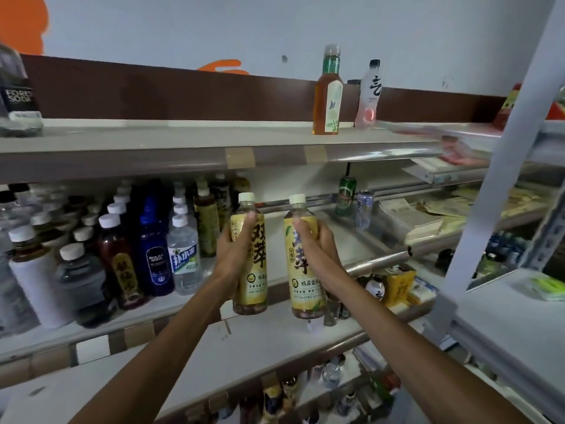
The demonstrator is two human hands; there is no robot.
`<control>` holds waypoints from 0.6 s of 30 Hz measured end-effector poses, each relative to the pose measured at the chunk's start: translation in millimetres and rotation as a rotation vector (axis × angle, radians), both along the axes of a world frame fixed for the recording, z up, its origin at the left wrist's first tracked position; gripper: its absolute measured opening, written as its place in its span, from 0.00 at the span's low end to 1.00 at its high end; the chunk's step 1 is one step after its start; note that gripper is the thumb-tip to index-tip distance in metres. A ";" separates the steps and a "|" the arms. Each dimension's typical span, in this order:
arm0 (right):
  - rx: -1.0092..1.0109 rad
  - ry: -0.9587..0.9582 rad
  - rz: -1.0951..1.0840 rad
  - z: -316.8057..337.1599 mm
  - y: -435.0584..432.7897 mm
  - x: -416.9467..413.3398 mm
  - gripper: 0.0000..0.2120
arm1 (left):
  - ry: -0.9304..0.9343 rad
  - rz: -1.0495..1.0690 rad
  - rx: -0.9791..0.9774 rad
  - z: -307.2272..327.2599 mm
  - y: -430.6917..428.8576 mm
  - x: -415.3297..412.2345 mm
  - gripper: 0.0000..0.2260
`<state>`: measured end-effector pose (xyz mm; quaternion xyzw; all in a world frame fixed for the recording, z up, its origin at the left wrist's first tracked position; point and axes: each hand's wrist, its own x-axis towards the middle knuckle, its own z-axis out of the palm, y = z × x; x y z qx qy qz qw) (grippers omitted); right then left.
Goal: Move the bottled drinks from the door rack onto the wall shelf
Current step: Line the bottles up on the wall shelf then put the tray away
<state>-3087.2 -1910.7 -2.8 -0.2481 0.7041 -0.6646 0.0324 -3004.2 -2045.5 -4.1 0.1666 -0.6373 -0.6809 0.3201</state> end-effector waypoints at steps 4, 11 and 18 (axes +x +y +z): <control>0.005 -0.025 0.004 -6.7 -14.2 -17.9 0.20 | -0.028 0.025 0.009 -12.8 -13.7 -16.3 0.13; 0.004 -0.031 -0.003 -11.6 -48.4 -40.8 0.19 | -0.046 0.040 -0.035 -26.5 -45.7 -49.7 0.20; 0.032 -0.054 -0.035 -28.0 -67.1 -62.5 0.20 | -0.083 0.064 -0.128 -49.2 -74.9 -84.9 0.27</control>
